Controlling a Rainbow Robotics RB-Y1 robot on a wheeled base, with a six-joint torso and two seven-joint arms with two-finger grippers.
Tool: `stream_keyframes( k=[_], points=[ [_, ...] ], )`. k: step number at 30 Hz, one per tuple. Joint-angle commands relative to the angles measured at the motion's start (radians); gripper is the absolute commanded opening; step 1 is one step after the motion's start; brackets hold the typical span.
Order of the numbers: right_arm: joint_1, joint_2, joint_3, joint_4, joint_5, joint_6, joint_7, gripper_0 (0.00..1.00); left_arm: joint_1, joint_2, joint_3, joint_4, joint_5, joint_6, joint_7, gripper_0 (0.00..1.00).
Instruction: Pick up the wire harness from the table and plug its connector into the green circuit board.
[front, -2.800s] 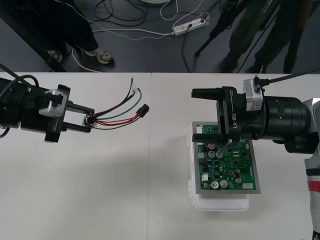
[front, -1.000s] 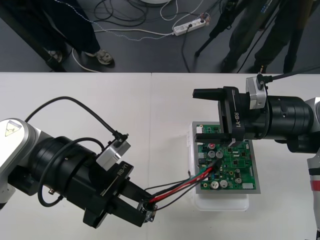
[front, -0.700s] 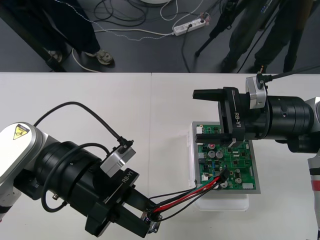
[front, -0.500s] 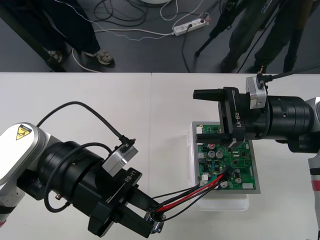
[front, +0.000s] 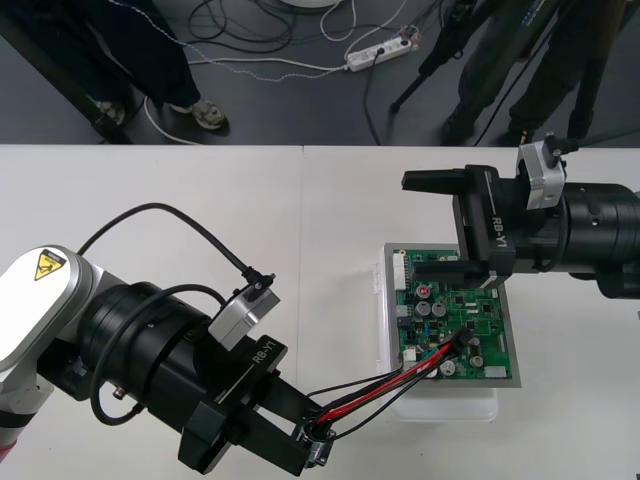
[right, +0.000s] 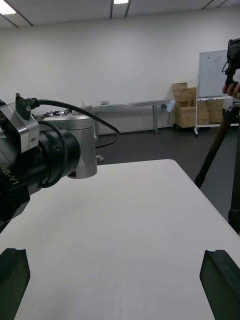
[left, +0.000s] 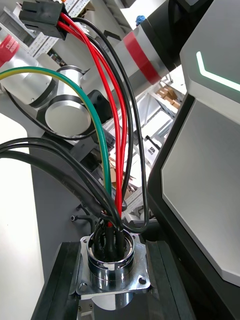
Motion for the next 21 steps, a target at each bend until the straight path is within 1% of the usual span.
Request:
stream_keyframes(
  k=[1, 5, 8, 10, 15, 21],
  points=[
    [-0.036, -0.08, -0.007, -0.009, -0.048, -0.005, -0.071, 1.0, 0.024, -0.018, -0.021, -0.03, 0.022, -0.033, 0.065, 0.0],
    [-0.054, -0.121, -0.03, 0.023, -0.088, -0.005, -0.083, 1.0, 0.024, -0.015, -0.021, -0.028, 0.033, -0.033, 0.072, 0.0],
    [-0.083, -0.14, -0.032, 0.1, -0.129, -0.005, -0.095, 1.0, 0.024, -0.014, -0.023, -0.03, 0.035, -0.033, 0.073, 0.0],
    [-0.091, -0.152, -0.032, 0.118, -0.154, -0.005, -0.098, 1.0, 0.024, -0.014, -0.021, -0.028, 0.036, -0.033, 0.073, 0.0],
    [-0.089, -0.17, -0.032, 0.126, -0.201, -0.005, -0.106, 1.0, 0.026, -0.015, -0.021, -0.028, 0.045, -0.033, 0.075, 0.0],
    [-0.094, -0.2, -0.032, 0.177, -0.263, -0.005, -0.132, 1.0, 0.026, -0.014, -0.021, -0.028, 0.052, -0.033, 0.078, 0.0]
  ],
)
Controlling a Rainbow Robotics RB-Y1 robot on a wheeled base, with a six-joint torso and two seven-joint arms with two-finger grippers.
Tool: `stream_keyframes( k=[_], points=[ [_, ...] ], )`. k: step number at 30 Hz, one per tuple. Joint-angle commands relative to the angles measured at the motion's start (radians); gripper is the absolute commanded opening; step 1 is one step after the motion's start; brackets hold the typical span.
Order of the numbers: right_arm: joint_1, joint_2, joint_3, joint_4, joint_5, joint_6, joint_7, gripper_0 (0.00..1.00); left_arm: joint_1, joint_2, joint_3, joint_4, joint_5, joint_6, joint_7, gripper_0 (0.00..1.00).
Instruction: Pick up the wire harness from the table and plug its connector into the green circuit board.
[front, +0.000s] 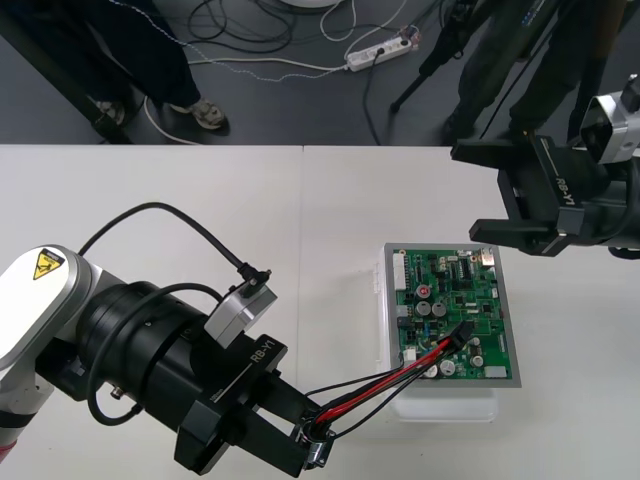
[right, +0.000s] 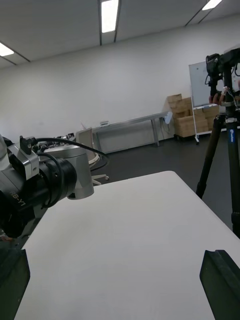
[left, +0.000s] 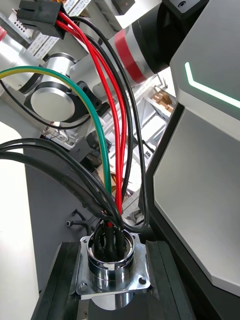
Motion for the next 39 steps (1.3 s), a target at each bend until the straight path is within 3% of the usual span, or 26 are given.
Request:
stream_keyframes(
  k=[1, 14, 23, 34, 39],
  points=[
    [-0.039, -0.058, -0.029, 0.028, -0.049, -0.005, -0.07, 1.0, 0.024, -0.015, -0.021, -0.03, 0.023, -0.033, 0.078, 0.0],
    [-0.025, -0.112, -0.009, 0.035, -0.114, -0.005, -0.088, 1.0, 0.025, -0.015, -0.023, -0.028, 0.028, -0.033, 0.078, 0.0],
    [0.009, -0.176, 0.141, 0.015, -0.247, -0.005, -0.054, 1.0, 0.025, -0.015, -0.023, -0.028, 0.034, -0.033, 0.08, 0.0],
    [0.018, -0.202, 0.163, -0.109, -0.259, -0.005, -0.014, 1.0, 0.025, -0.013, -0.023, -0.028, 0.041, -0.033, 0.075, 0.0],
    [0.018, -0.208, 0.252, -0.121, -0.295, -0.005, 0.016, 1.0, 0.027, -0.013, -0.023, -0.028, 0.043, -0.033, 0.075, 0.0]
  ],
)
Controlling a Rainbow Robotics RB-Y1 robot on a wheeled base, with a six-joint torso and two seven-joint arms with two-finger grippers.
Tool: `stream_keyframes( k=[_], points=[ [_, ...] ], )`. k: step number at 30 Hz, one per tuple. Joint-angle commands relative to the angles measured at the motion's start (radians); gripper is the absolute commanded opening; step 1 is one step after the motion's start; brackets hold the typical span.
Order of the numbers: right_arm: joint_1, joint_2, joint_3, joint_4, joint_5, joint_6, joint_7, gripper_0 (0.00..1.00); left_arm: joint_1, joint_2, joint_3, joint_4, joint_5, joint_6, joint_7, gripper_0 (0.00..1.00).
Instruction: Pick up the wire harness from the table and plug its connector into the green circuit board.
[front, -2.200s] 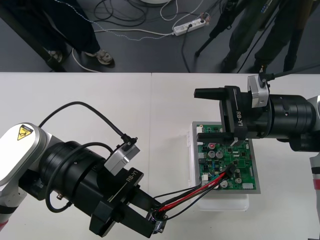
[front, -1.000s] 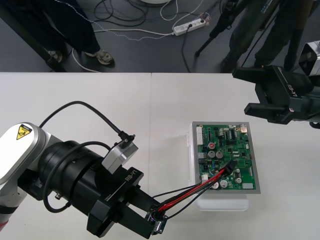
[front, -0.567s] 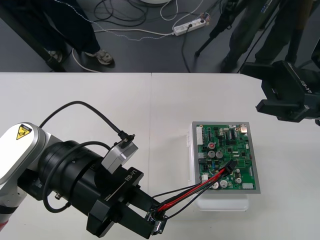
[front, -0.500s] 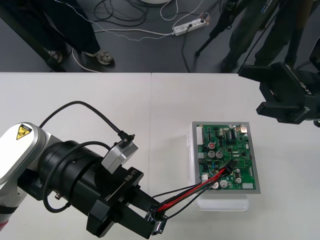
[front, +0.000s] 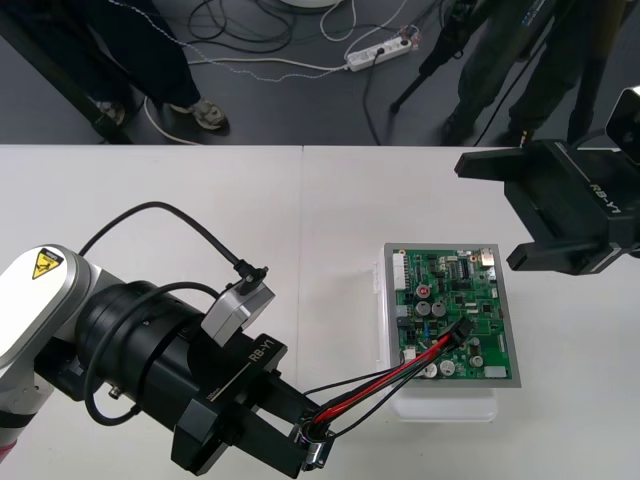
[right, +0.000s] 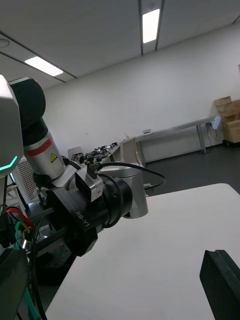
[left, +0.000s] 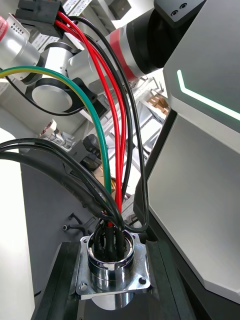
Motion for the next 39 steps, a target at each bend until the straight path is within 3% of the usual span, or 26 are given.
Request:
stream_keyframes(
  k=[1, 23, 39],
  points=[
    [0.009, -0.043, 0.089, -0.035, -0.048, -0.004, 0.054, 1.0, 0.027, -0.013, -0.022, -0.028, 0.021, -0.033, 0.074, 0.0],
    [0.009, -0.131, 0.288, -0.131, -0.041, -0.004, 0.164, 1.0, 0.027, -0.012, -0.016, -0.028, 0.03, -0.033, 0.072, 0.0],
    [0.049, -0.058, 0.3, -0.131, -0.138, -0.004, 0.179, 1.0, 0.027, -0.012, -0.01, -0.023, 0.036, -0.033, 0.072, 0.0]
  ],
)
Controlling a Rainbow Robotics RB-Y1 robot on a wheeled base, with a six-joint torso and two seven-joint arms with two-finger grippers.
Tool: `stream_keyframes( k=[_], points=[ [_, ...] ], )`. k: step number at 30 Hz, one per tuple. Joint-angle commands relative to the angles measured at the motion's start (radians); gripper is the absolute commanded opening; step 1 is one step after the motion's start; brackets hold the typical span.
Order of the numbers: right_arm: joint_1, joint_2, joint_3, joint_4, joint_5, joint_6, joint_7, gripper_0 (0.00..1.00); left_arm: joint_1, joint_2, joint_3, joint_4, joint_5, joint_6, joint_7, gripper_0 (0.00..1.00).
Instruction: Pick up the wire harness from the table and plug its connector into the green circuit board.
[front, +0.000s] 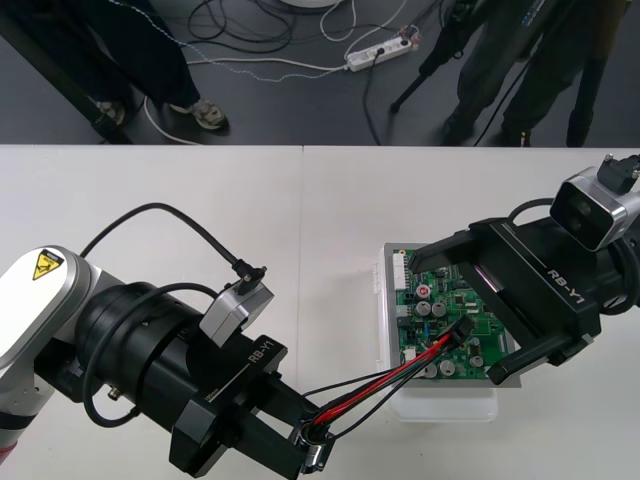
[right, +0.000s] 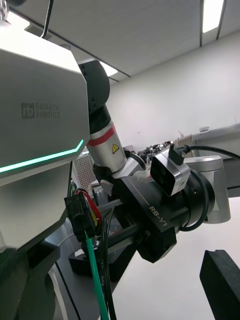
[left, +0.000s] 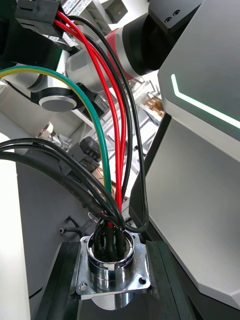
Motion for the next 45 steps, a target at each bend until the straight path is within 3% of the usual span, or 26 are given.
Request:
stream_keyframes(
  k=[1, 12, 42, 44, 45],
  points=[
    [0.021, 0.035, 0.017, -0.029, -0.03, -0.004, 0.042, 1.0, 0.024, -0.012, -0.006, -0.022, 0.02, -0.032, 0.072, 0.0],
    [0.022, 0.065, 0.093, -0.04, -0.102, -0.004, 0.027, 1.0, 0.024, -0.012, -0.005, -0.02, 0.023, -0.032, 0.072, 0.0],
    [0.022, 0.03, 0.093, -0.06, -0.171, -0.004, -0.016, 1.0, 0.024, -0.013, -0.003, -0.02, 0.023, -0.032, 0.072, 0.0],
    [0.022, 0.028, 0.093, -0.06, -0.173, -0.004, -0.015, 0.88, 0.022, -0.012, -0.005, -0.02, 0.024, -0.032, 0.072, 0.0],
    [0.022, 0.028, 0.093, -0.06, -0.171, -0.004, -0.016, 0.68, 0.024, -0.013, -0.005, -0.02, 0.023, -0.032, 0.072, 0.0]
  ],
)
